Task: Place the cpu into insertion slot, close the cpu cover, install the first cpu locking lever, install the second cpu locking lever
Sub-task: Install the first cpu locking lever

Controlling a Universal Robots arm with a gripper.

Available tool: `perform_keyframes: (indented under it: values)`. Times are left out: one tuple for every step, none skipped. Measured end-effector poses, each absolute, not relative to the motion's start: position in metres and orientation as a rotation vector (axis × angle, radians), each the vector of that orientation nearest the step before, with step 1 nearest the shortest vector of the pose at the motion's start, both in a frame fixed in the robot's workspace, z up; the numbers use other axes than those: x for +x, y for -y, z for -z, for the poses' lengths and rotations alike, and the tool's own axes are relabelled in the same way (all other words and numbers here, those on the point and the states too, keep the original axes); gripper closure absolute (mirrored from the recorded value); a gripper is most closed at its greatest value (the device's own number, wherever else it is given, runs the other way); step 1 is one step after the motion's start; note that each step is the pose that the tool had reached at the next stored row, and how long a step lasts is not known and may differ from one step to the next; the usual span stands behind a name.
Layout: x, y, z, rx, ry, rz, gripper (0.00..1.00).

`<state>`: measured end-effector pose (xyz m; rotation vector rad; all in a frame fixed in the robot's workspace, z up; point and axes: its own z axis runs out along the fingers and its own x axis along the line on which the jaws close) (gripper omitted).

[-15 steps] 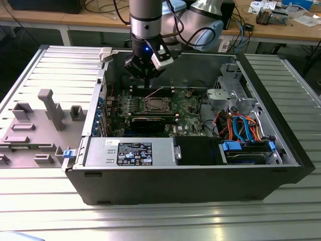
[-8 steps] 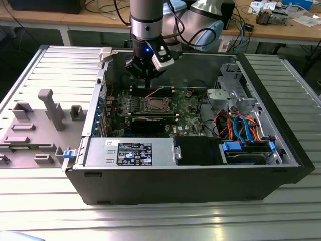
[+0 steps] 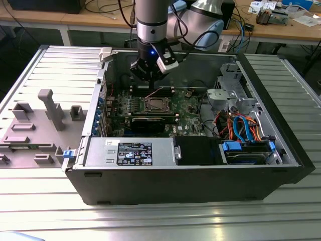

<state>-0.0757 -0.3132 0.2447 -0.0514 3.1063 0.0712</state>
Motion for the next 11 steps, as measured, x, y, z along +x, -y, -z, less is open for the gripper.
perform_keyframes:
  values:
    - [-0.0750,0.3130,-0.2433,-0.047,-3.106,-0.071,0.89]
    - [-0.0739,0.3129,-0.2423,-0.043,-3.106,-0.071,0.89]
    - [-0.0731,0.3128,-0.2414,-0.038,-3.106,-0.071,0.89]
    - [-0.0728,0.3126,-0.2408,-0.034,-3.106,-0.071,0.89]
    - [-0.0723,0.3122,-0.2395,-0.030,-3.106,-0.071,0.89]
    - [-0.0719,0.3115,-0.2387,-0.030,-3.106,-0.071,0.89]
    - [-0.0715,0.3106,-0.2379,-0.029,-3.106,-0.071,0.89]
    - [-0.0708,0.3091,-0.2370,-0.029,-3.106,-0.071,0.89]
    - [-0.0703,0.3083,-0.2365,-0.029,-3.106,-0.071,0.89]
    - [-0.0697,0.3072,-0.2357,-0.028,-3.106,-0.071,0.89]
    - [-0.0692,0.3062,-0.2346,-0.027,-3.106,-0.071,0.89]
